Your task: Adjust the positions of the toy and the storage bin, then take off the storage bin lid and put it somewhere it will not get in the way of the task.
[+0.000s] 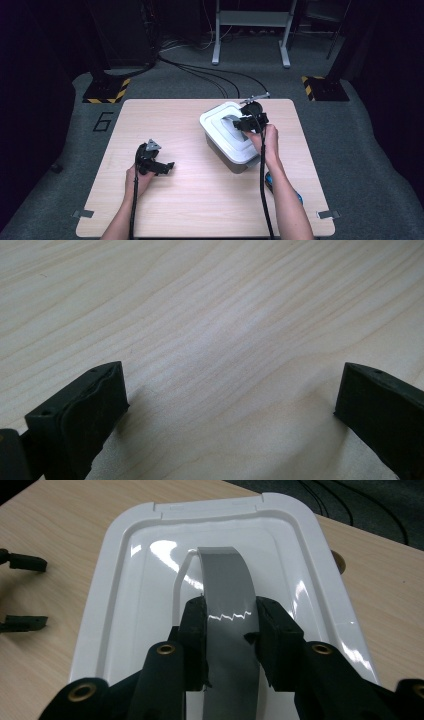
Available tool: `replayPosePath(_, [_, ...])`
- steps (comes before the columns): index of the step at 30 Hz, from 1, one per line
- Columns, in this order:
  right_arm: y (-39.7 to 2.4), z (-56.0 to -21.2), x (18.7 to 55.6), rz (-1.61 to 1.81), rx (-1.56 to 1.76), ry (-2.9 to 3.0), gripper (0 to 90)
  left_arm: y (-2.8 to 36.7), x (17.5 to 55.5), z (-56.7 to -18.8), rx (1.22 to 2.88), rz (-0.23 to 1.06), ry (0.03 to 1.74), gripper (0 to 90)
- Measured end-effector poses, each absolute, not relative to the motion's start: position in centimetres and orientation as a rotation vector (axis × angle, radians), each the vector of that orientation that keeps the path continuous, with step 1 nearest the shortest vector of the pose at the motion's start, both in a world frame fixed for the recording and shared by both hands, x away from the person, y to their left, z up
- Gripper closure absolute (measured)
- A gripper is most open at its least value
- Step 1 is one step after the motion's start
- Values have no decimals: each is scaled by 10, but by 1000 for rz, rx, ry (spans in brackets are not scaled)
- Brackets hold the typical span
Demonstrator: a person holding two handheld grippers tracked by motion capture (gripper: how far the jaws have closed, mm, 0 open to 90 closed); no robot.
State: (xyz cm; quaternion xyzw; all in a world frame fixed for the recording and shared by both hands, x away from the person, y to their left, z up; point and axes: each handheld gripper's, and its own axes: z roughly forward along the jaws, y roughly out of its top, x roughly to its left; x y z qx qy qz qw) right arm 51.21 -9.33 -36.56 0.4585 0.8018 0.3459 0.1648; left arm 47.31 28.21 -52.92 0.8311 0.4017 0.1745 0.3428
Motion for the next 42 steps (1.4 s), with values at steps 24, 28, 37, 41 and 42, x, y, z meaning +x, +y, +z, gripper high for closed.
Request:
replayPosePath(24, [-92, -360, 511, 979, 1283, 2234, 671, 282, 473, -529, 2159, 453, 1045, 1])
replayPosePath(28, [-96, -354, 510, 990, 1287, 2218, 671, 282, 473, -529, 2160, 453, 1044, 1])
replayPosePath(37, [-107, -343, 508, 993, 1287, 2181, 671, 282, 473, -529, 2159, 452, 1045, 1])
replayPosePath(41, [-111, -340, 509, 994, 1294, 2169, 671, 282, 473, -529, 2161, 453, 1043, 1])
replayPosePath(42, [-115, -337, 509, 988, 1287, 2162, 671, 282, 473, -529, 2160, 453, 1044, 1])
